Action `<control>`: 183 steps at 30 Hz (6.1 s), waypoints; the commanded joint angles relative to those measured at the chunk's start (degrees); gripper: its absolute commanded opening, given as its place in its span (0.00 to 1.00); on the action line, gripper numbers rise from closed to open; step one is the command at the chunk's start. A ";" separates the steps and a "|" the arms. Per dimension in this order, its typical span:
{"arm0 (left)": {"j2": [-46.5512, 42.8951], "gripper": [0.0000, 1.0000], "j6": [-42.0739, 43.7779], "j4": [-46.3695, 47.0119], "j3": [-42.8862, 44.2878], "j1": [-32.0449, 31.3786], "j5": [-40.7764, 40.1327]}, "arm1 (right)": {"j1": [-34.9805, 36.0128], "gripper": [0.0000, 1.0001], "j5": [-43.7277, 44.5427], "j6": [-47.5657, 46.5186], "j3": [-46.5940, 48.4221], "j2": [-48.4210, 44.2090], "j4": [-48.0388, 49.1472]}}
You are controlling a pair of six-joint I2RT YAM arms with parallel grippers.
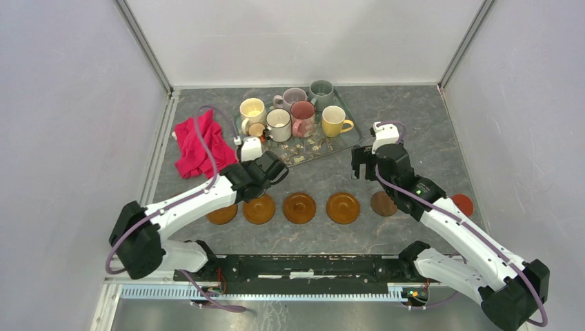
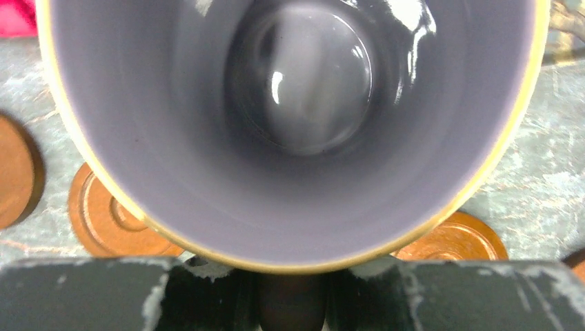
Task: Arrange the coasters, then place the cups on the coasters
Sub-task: Place the cup on the coaster, then pick up the cup from the tray.
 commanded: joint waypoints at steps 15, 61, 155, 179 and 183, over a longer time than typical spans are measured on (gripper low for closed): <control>-17.16 0.02 -23.19 -12.25 -9.94 13.93 -13.97 | 0.08 0.98 -2.32 0.16 0.18 0.76 2.15; -19.35 0.02 -26.19 -10.93 -20.08 41.71 -9.03 | 2.60 0.98 -2.90 -0.23 0.86 1.81 2.05; -23.35 1.00 21.16 1.51 2.07 42.41 12.88 | 2.90 0.98 0.97 -1.85 0.60 1.70 1.79; 11.94 1.00 30.15 16.65 22.29 19.42 29.03 | 2.90 0.98 5.62 -2.73 3.04 0.25 -0.62; 18.21 1.00 30.24 16.19 27.63 15.05 28.16 | 2.83 0.98 6.62 -2.48 3.79 -0.64 -2.07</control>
